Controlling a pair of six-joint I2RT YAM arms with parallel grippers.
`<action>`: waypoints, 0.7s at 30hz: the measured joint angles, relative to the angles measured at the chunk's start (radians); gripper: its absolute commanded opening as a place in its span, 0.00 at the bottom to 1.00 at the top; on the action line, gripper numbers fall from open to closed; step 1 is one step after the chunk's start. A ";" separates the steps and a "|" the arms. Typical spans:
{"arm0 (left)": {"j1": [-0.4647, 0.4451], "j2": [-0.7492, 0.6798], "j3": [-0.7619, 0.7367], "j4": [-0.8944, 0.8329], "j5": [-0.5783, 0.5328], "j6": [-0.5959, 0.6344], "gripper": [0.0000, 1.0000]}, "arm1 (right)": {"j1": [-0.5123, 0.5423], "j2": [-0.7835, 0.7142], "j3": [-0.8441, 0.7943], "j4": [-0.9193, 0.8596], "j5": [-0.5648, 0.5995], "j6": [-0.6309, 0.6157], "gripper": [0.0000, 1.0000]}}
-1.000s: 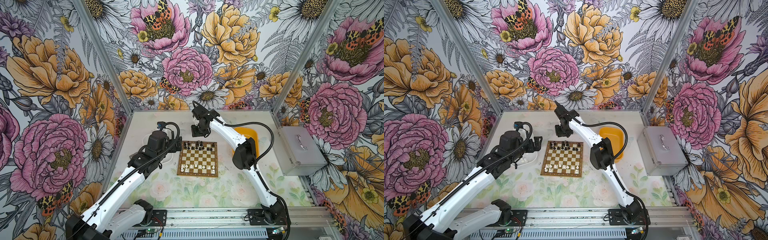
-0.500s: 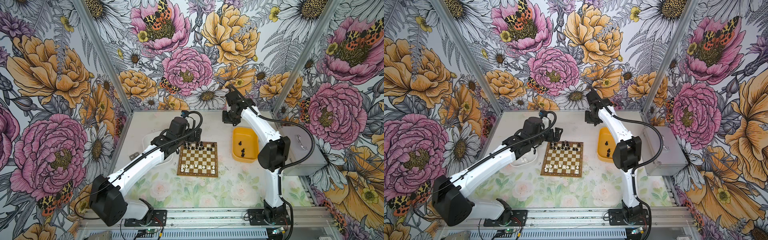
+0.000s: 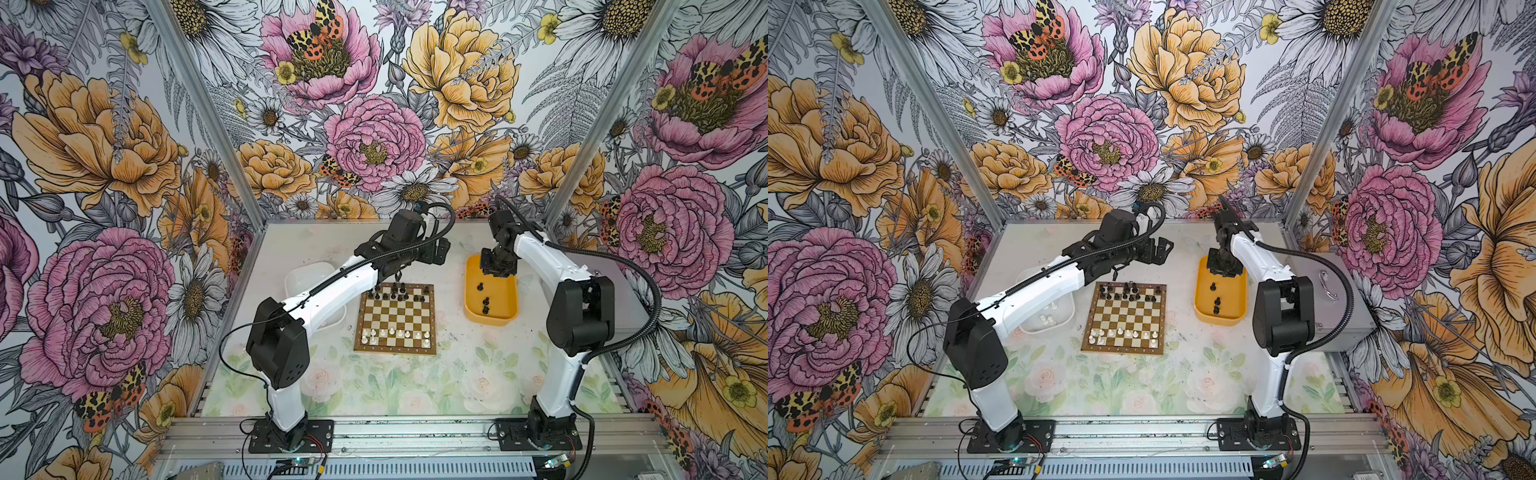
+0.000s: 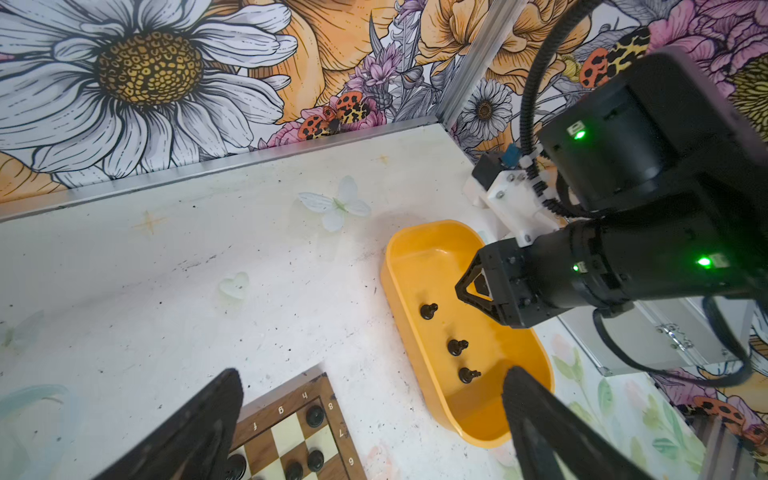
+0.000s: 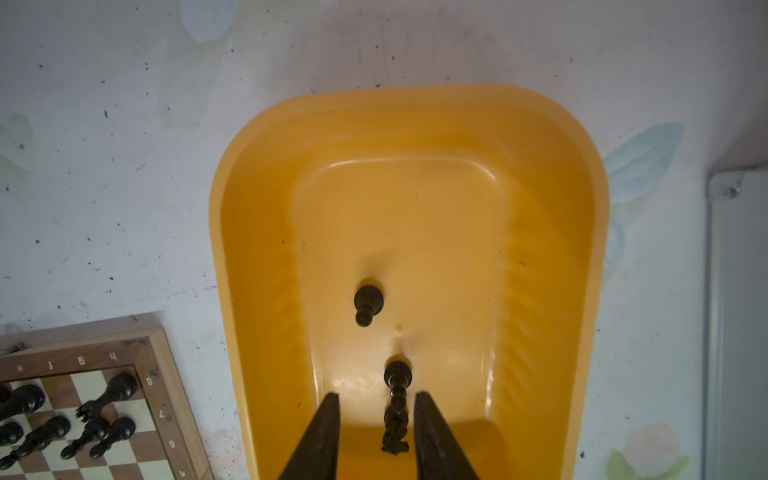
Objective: Set up the chess pieces on the board
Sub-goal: 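Release the piece and move the right gripper back into the yellow tub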
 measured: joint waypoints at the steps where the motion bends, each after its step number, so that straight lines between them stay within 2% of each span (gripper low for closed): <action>1: 0.000 0.012 0.017 -0.002 0.001 0.000 0.99 | -0.003 0.003 0.000 0.008 -0.005 0.000 0.32; 21: -0.007 0.053 0.037 -0.047 0.001 0.000 0.99 | -0.007 0.076 -0.041 0.079 -0.059 0.000 0.28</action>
